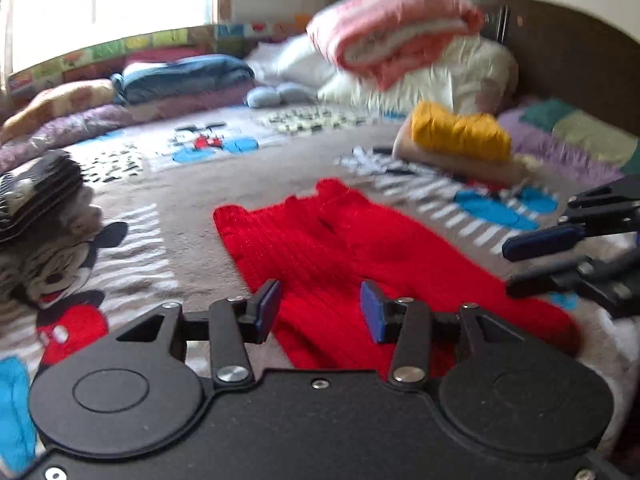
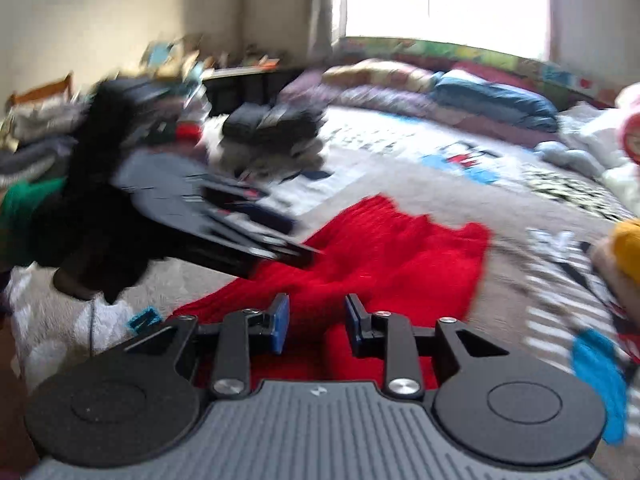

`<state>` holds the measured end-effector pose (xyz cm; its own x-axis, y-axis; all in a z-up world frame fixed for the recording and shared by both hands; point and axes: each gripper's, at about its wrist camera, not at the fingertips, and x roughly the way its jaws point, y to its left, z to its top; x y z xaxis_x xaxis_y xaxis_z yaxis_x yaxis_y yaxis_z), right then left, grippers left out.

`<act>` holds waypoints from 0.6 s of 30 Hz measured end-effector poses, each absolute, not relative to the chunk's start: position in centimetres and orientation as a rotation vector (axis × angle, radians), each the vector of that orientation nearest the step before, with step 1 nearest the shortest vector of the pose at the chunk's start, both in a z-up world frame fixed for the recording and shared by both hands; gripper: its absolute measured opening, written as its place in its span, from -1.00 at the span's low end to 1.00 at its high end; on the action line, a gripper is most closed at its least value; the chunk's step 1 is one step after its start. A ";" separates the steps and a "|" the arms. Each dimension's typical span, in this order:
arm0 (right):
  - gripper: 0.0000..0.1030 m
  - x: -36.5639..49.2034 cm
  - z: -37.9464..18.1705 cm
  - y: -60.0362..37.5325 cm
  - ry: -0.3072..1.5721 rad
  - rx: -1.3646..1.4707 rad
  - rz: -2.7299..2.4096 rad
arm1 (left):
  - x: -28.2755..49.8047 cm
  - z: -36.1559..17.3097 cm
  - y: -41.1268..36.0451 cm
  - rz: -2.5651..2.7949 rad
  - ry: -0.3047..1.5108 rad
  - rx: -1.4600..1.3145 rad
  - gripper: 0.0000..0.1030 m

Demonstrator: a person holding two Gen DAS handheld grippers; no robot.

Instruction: Fold clothes

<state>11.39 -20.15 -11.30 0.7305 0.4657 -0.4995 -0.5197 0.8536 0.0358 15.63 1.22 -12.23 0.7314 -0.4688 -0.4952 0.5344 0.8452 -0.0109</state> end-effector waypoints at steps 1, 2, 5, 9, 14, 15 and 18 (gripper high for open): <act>-0.39 10.7 -11.2 -21.1 0.511 -0.104 0.519 | 14.5 -12.1 1.0 -0.565 0.491 0.138 -0.33; -0.39 10.1 -11.3 -22.0 0.508 -0.094 0.499 | 13.5 -12.0 0.7 -0.577 0.477 0.149 -0.35; -0.39 8.4 -11.8 -24.0 0.502 -0.056 0.459 | 11.9 -13.1 -0.8 -0.598 0.491 0.210 -0.38; -0.40 6.1 -13.5 -24.7 0.501 -0.067 0.434 | 12.4 -16.9 -2.4 -0.573 0.590 0.329 -0.38; -0.40 4.0 -15.7 -23.8 0.504 -0.146 0.447 | 11.2 -14.9 -1.5 -0.598 0.559 0.282 -0.37; -0.39 3.4 -15.8 -23.7 0.494 -0.162 0.452 | 10.5 -14.4 -1.1 -0.597 0.539 0.273 -0.37; -0.28 1.5 -16.1 -23.9 0.454 -0.218 0.461 | 7.7 -13.4 0.1 -0.592 0.488 0.279 -0.19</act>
<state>1.45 -23.89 -16.09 0.7990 0.3782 -0.4675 -0.4732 0.8752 -0.1007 7.74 0.08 -13.39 0.7213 -0.4643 -0.5139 0.5931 0.7972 0.1123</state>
